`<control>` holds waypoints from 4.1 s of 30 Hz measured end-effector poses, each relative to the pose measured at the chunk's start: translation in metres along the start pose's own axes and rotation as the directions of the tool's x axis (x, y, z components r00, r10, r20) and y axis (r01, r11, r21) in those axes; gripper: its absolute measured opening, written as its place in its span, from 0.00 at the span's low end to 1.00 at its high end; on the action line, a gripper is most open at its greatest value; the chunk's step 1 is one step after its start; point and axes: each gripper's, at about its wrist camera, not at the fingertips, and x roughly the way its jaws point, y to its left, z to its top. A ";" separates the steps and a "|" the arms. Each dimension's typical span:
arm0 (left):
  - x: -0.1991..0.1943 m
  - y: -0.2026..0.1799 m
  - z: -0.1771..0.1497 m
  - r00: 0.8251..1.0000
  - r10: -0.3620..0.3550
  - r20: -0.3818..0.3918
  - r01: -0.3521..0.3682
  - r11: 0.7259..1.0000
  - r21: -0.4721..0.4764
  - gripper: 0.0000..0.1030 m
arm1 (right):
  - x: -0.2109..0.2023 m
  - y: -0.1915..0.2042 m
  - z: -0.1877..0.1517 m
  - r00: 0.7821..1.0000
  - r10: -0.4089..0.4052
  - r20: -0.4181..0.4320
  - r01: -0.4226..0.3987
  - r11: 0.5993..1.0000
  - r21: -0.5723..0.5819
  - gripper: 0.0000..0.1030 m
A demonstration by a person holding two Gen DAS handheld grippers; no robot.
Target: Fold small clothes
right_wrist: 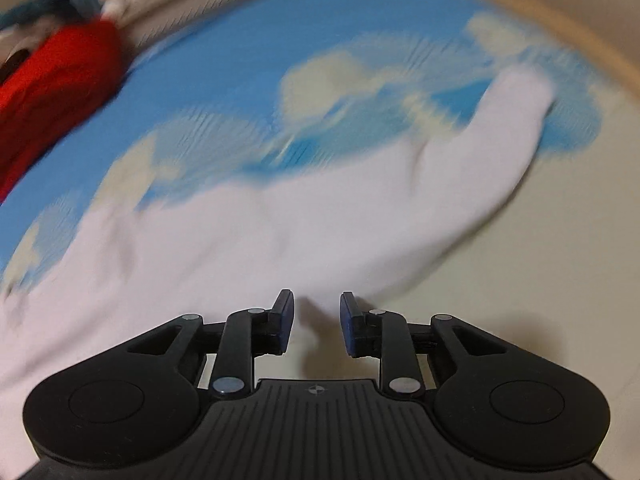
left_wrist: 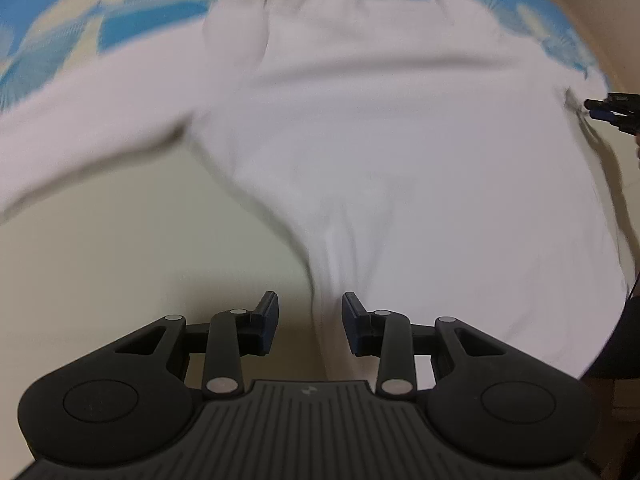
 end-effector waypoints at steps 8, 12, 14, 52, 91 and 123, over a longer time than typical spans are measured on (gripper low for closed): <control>-0.016 -0.036 -0.084 0.996 0.018 -0.082 -0.015 0.999 0.028 0.38 | -0.044 0.040 -0.092 0.944 0.068 -0.322 -0.141 0.967 -0.210 0.35; -0.007 -0.047 -0.111 0.991 0.077 -0.112 -0.070 0.996 0.059 0.38 | -0.056 0.028 -0.134 0.916 -0.007 -0.401 -0.099 0.965 -0.242 0.35; -0.009 -0.047 -0.119 0.990 0.095 -0.105 -0.089 0.994 0.060 0.38 | -0.064 0.022 -0.147 0.910 -0.028 -0.413 -0.085 0.964 -0.253 0.35; -0.042 -0.097 -0.168 0.990 0.125 0.071 -0.125 0.992 -0.012 0.24 | -0.131 0.033 -0.233 0.954 -0.194 -0.228 0.076 0.894 -0.441 0.45; -0.092 -0.163 -0.078 0.862 0.272 0.427 -0.239 0.962 -0.130 0.55 | -0.186 0.000 -0.084 0.946 0.001 0.325 0.077 0.971 -0.226 0.50; -0.051 -0.182 0.084 0.847 0.241 0.475 -0.223 0.970 -0.094 0.58 | -0.021 -0.187 0.019 0.948 -0.114 0.298 -0.029 0.900 0.436 0.05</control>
